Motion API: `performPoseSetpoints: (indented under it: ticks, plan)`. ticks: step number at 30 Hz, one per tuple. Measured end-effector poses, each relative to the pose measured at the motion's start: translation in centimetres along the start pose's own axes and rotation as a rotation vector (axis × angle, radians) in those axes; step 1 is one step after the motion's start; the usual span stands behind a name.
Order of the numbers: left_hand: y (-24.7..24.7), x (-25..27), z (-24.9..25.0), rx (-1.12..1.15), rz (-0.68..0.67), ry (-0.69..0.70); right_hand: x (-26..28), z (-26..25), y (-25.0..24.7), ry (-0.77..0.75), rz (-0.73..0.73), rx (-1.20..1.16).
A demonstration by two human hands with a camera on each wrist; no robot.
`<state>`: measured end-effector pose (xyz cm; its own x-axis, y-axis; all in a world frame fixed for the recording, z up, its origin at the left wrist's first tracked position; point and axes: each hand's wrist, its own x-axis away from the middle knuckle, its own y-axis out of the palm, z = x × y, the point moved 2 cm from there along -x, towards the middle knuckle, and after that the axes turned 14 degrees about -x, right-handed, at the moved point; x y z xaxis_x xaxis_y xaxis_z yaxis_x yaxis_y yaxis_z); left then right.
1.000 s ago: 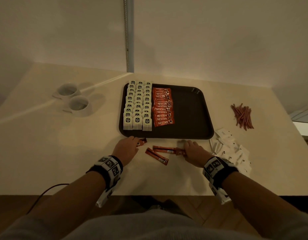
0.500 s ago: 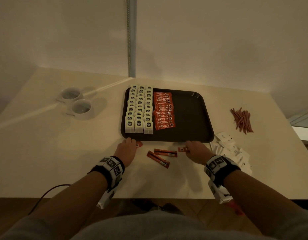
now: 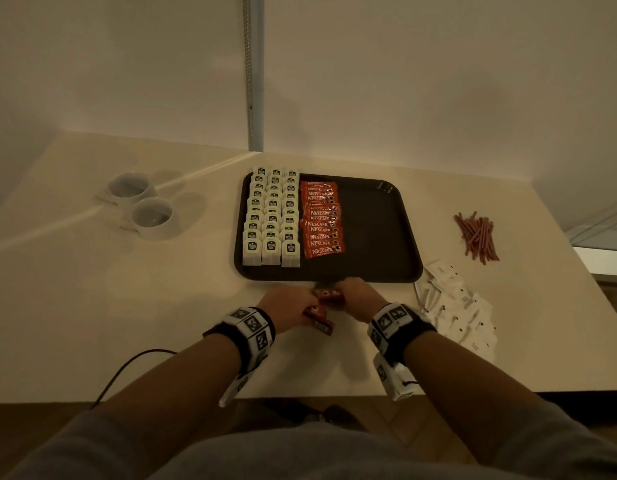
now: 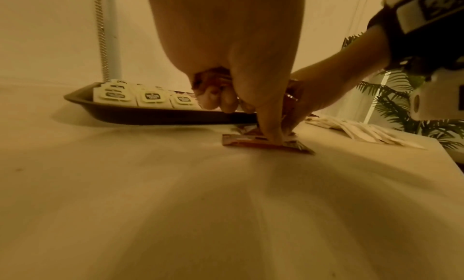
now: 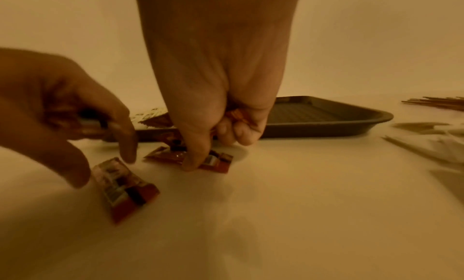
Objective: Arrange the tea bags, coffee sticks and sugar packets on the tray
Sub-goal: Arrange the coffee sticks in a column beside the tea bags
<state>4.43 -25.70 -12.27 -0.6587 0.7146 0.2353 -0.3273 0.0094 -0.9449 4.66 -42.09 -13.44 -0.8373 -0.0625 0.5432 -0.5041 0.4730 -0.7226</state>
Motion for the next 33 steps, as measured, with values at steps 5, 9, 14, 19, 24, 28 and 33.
performPoseSetpoints:
  ticks: [5, 9, 14, 19, 24, 28, 33]
  plan:
    - [1.4, -1.2, -0.1, -0.226, -0.024, -0.003, 0.6, 0.8, -2.1, 0.018, 0.006, 0.021]
    - [1.0, -1.5, -0.1, -0.207, -0.015, -0.027, 2.1, 0.0, -5.0, -0.01, 0.006, -0.395]
    - [-1.5, -2.6, -1.8, 0.558, 0.091, -0.275, 3.2, -3.1, -8.6, -0.078, 0.021, -0.877]
    - [-7.5, -3.2, -1.7, 1.56, 0.297, -0.343, 3.5, -7.5, -10.9, -0.252, 0.052, -0.883]
    - [-10.6, -4.4, -1.1, 1.834, 0.41, -0.287, 2.9, -10.7, -11.6, -0.344, 0.102, -0.841]
    - [-11.4, -5.2, -1.9, 1.946, 0.484, -0.392, 2.2, -11.5, -11.8, -0.351, 0.095, -0.866]
    - [-11.8, -5.5, -3.4, 1.946, 0.538, -0.453, 1.0, -11.2, -12.1, -0.322, 0.219, -0.787]
